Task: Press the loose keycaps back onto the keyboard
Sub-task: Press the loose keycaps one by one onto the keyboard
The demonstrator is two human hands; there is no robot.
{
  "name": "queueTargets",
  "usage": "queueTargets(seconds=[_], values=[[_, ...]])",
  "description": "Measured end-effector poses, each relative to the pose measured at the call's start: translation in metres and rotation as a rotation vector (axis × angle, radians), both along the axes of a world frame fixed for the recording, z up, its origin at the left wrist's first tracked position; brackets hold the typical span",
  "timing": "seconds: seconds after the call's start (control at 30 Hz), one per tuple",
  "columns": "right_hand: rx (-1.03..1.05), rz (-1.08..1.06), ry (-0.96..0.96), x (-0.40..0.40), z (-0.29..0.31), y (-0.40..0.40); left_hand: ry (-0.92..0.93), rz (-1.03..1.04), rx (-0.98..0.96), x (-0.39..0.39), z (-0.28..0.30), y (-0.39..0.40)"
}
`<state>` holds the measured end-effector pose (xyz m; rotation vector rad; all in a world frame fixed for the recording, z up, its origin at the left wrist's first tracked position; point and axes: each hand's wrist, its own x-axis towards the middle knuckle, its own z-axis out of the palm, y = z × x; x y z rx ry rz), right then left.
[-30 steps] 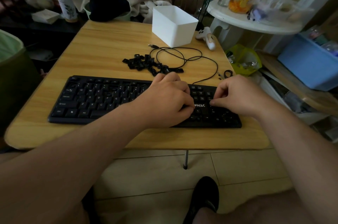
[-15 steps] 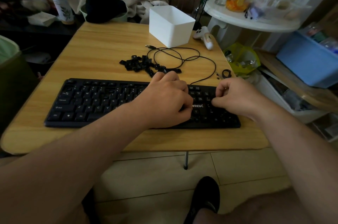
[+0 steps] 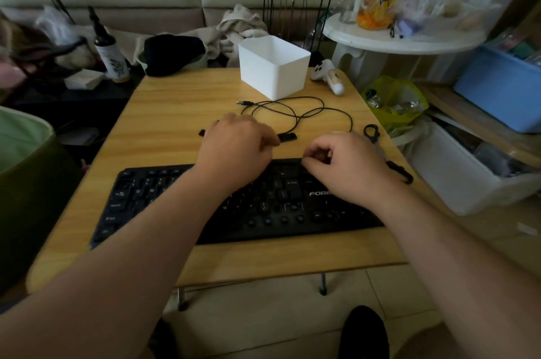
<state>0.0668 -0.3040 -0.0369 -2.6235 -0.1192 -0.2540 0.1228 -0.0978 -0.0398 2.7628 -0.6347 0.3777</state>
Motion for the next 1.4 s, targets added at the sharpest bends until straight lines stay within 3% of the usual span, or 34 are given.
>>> queueTargets(seconds=[0.17,0.43,0.77,0.87,1.0,1.23,1.4], values=[[-0.045,0.018,0.037,0.035,-0.007,0.016,0.081,0.129,0.028,0.030,-0.001,0.012],[-0.180,0.003,0.125,0.080,-0.023,0.020,0.122,0.139,0.144,0.044,-0.011,0.005],[-0.274,-0.061,0.102,0.084,-0.018,0.021,0.104,0.140,0.123,0.037,-0.015,0.002],[-0.025,-0.080,0.085,0.077,-0.006,0.013,0.087,0.070,-0.090,0.033,-0.011,0.002],[0.456,0.014,0.137,0.062,0.006,0.008,0.236,-0.038,-0.484,0.023,0.003,-0.004],[0.698,0.028,0.214,0.050,0.013,0.003,0.341,-0.068,-0.642,0.014,0.008,-0.002],[0.738,0.035,0.226,0.037,0.021,-0.001,0.345,-0.084,-0.649,0.009,0.010,-0.001]])
